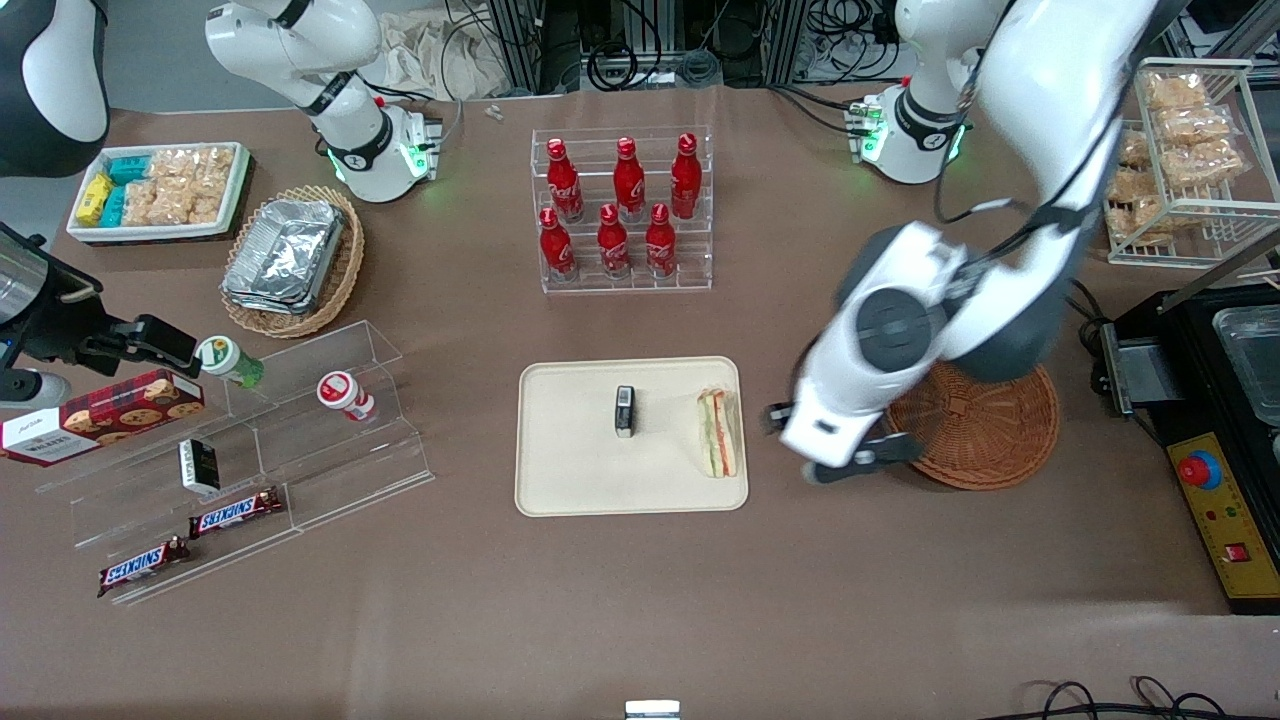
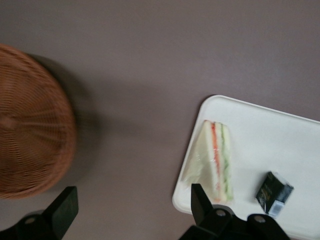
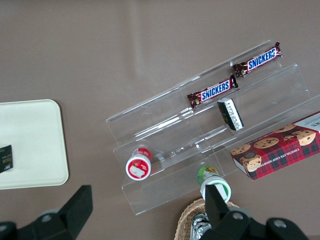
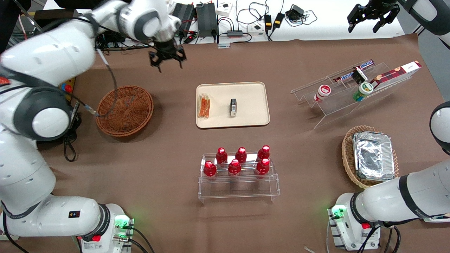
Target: Place sandwich from basket to tray
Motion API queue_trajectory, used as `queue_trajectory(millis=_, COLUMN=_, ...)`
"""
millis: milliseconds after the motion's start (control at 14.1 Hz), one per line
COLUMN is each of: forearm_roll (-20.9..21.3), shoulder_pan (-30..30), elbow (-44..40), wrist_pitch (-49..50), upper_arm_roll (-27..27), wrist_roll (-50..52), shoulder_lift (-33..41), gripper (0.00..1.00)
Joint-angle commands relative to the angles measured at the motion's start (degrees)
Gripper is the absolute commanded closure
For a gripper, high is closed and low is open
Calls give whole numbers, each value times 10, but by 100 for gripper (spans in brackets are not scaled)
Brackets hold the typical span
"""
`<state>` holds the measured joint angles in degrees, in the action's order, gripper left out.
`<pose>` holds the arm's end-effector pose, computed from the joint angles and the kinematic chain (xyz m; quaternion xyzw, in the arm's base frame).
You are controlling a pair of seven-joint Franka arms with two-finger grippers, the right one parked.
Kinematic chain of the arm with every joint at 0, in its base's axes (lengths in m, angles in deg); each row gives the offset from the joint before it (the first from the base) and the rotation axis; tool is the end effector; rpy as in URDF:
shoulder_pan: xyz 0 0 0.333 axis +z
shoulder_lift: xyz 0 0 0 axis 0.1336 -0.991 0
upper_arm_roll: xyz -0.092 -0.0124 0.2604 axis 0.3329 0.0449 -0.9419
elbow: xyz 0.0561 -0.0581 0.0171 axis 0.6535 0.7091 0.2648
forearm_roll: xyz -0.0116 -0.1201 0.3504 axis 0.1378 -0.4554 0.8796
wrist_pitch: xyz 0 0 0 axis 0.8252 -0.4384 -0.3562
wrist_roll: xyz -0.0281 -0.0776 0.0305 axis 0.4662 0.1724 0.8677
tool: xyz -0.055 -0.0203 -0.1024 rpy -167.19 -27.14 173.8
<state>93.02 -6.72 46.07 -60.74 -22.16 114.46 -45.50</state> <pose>0.5852 -0.2498 0.4120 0.9897 0.1394 -0.0315 0.0002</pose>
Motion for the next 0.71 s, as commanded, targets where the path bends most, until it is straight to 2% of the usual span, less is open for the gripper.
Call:
queue_trajectory(millis=0, forearm_roll=-26, shoulder_pan=11, elbow=35, wrist_pitch=42, upper_arm_roll=-59, wrist_roll=-56, shoulder_lift=89, gripper=0)
queue_trajectory(millis=71, forearm_roll=-28, shoulder_pan=5, elbow=50, wrist_pitch=45, upper_arm_roll=-99, wrist_roll=-88, shoulder_lift=119, gripper=0)
queue_trajectory(millis=212, forearm_roll=-86, shoulder_pan=4, elbow=89, wrist_pitch=46, upper_arm_roll=-180, wrist_roll=-221, shoulder_lift=179, gripper=0)
queue_trajectory(millis=354, forearm_roll=-105, shoulder_pan=-9, elbow=138, wrist_pitch=40, upper_arm_roll=-260, wrist_roll=-319, shoulder_lift=238, gripper=0)
queue_trajectory(millis=636, forearm_roll=-96, shoulder_pan=1, elbow=142, wrist_pitch=35, upper_arm_roll=-313, wrist_roll=-448, shoulder_lift=240, gripper=0)
